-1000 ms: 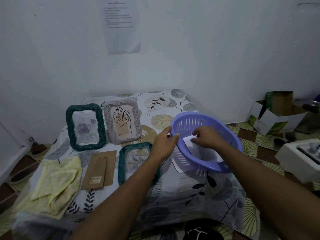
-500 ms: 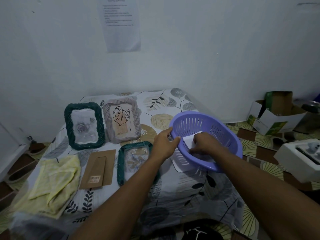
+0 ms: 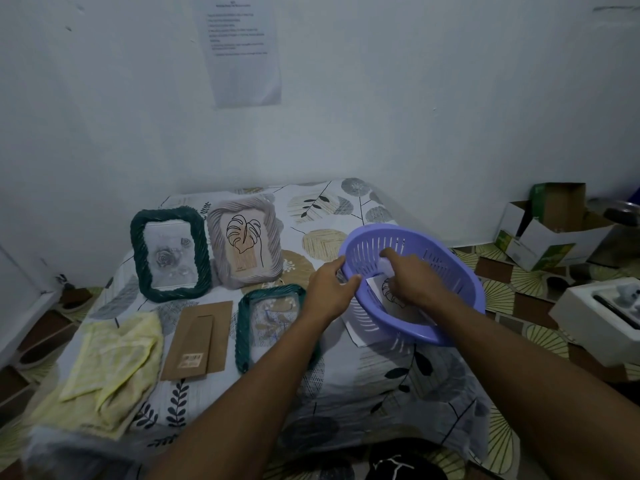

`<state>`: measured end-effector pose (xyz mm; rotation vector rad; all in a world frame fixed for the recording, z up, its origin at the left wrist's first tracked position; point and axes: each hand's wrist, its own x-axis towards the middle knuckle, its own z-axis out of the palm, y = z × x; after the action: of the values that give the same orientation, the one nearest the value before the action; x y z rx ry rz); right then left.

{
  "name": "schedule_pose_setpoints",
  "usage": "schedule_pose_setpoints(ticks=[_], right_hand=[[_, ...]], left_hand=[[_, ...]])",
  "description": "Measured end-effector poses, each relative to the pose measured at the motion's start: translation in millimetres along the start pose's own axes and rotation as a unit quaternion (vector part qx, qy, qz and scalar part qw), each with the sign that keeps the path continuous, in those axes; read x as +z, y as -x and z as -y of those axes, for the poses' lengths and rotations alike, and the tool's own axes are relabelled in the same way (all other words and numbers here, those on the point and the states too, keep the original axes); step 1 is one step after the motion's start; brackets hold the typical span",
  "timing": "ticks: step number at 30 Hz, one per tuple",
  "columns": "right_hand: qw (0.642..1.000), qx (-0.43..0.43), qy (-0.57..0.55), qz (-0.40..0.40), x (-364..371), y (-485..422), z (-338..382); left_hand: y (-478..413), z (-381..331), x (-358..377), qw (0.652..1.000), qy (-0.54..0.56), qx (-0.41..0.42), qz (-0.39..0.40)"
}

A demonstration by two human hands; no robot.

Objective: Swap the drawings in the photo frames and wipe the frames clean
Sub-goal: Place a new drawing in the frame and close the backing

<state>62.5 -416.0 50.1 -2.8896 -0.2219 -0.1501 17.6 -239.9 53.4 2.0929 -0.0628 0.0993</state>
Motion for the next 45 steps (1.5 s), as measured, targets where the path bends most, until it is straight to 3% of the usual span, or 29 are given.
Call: schedule_pose_setpoints(ticks=[12, 15, 18, 21, 23, 27, 31, 35, 38, 45], right_hand=[[0.98, 0.107, -0.165, 0.018, -7.4, -4.5, -10.2], [0.966, 0.109, -0.228, -0.054, -24.5, -3.9, 1.3], [0.912, 0.092, -0.376, -0.135, -53.2, -4.3, 30.0], [0.826, 0.055, -0.547, -0.127, -71.9, 0.3, 68.3], [0.806, 0.041, -0.581, -0.106, -67.8, 6.4, 92.3], [0.871, 0.038, -0.484, -0.079, -24.1, 14.0, 122.5], [0.934, -0.024, -0.354, -0.032, 33.8, 21.9, 134.1], [0.977, -0.071, -0.2, 0.011, 76.1, 32.0, 134.9], [0.984, -0.092, -0.151, -0.007, 90.2, 37.8, 129.5], [0.975, -0.114, -0.19, -0.02, 96.9, 39.7, 115.7]], left_hand=[[1.4, 1.5, -2.0, 1.0, 0.024, -0.01, 0.007], [0.9, -0.4, -8.2, 0.999, 0.035, 0.002, -0.001], [-4.7, -3.8, -28.6, 0.996, 0.08, -0.018, -0.03], [-6.9, -5.6, -57.9, 0.979, 0.191, -0.069, -0.029], [-1.1, -3.9, -78.3, 0.958, 0.274, -0.077, -0.034], [15.1, 24.2, -111.2, 0.967, 0.227, -0.056, -0.105], [39.3, 67.9, -118.9, 0.992, 0.048, -0.036, -0.113], [50.6, 109.8, -113.4, 0.985, -0.144, -0.018, -0.089], [49.6, 133.8, -108.0, 0.962, -0.258, 0.002, -0.087], [49.2, 152.1, -103.8, 0.96, -0.254, 0.039, -0.113]])
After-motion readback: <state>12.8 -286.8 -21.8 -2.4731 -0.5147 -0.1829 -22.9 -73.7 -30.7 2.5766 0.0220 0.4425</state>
